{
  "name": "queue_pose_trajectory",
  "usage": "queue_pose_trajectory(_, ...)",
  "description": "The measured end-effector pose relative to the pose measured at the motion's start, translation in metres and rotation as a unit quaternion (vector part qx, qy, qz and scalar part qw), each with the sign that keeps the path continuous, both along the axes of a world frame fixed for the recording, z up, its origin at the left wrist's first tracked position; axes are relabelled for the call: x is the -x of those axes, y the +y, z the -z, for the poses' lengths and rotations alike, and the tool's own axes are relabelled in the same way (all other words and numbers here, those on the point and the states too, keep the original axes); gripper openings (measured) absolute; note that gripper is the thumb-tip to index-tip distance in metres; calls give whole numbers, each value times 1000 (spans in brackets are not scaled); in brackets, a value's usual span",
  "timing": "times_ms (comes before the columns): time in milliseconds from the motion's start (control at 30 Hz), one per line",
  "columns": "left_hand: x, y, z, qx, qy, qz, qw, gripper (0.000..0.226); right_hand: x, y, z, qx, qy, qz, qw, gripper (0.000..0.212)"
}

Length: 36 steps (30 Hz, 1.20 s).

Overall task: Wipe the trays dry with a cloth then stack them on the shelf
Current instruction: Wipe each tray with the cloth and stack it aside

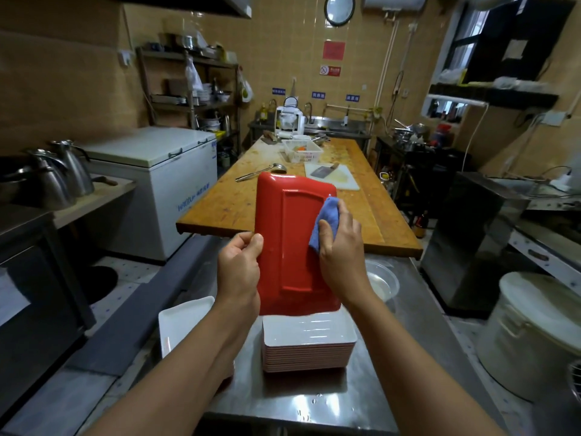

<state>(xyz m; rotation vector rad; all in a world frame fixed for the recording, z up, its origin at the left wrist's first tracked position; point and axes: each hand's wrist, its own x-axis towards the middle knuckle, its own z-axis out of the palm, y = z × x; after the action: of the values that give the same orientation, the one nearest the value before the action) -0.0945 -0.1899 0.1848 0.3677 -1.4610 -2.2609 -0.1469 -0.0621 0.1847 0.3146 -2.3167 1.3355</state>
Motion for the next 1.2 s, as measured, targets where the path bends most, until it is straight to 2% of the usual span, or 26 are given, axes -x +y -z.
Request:
queue_pose_trajectory(167,23,-7,-8,-41,13,-38,998,22,-28,-1,30,40,-9,-7,999,54)
queue_pose_trajectory(267,31,-4,-4,-94,10,-33,995,24,-31,8,31,134,-30,-20,990,49)
queue_pose_trajectory(333,35,0,-1,-126,6,-20,992,25,-27,18,24,266,-95,-70,957,42)
queue_pose_trajectory(400,38,2,2,-128,1,3,992,23,-20,27,20,393,-166,-123,896,41)
queue_pose_trajectory(433,38,2,3,-117,-1,22,993,22,-16,31,19,427,-190,-134,874,41)
queue_pose_trajectory(500,35,-2,6,-74,-9,85,994,17,-10,37,20,457,-214,-143,851,39)
queue_pose_trajectory(567,32,-11,8,21,-37,156,987,10,-5,43,22,462,-230,-153,843,33)
queue_pose_trajectory(600,31,-18,8,79,-55,175,980,20,-3,47,23,464,-239,-164,837,32)
queue_pose_trajectory(667,34,-33,0,178,-68,166,968,63,1,57,23,466,-251,-199,825,35)
queue_pose_trajectory(733,39,-45,-18,259,-38,139,955,88,4,66,20,451,-263,-238,819,42)
queue_pose_trajectory(800,43,-55,-42,347,-16,139,927,88,5,74,15,423,-274,-275,819,49)
queue_pose_trajectory(867,44,-61,-64,396,-27,198,896,76,7,81,9,389,-285,-299,823,51)
queue_pose_trajectory(933,45,-63,-75,393,-49,280,875,59,8,85,3,358,-296,-315,828,51)
queue_pose_trajectory(1000,45,-64,-74,356,-69,338,869,53,9,87,-3,326,-298,-322,837,50)
queue_pose_trajectory(1133,43,-63,-58,271,-37,355,894,49,11,86,-14,278,-270,-297,873,54)
queue_pose_trajectory(1200,42,-64,-50,244,-26,333,910,47,13,82,-17,253,-222,-267,903,45)
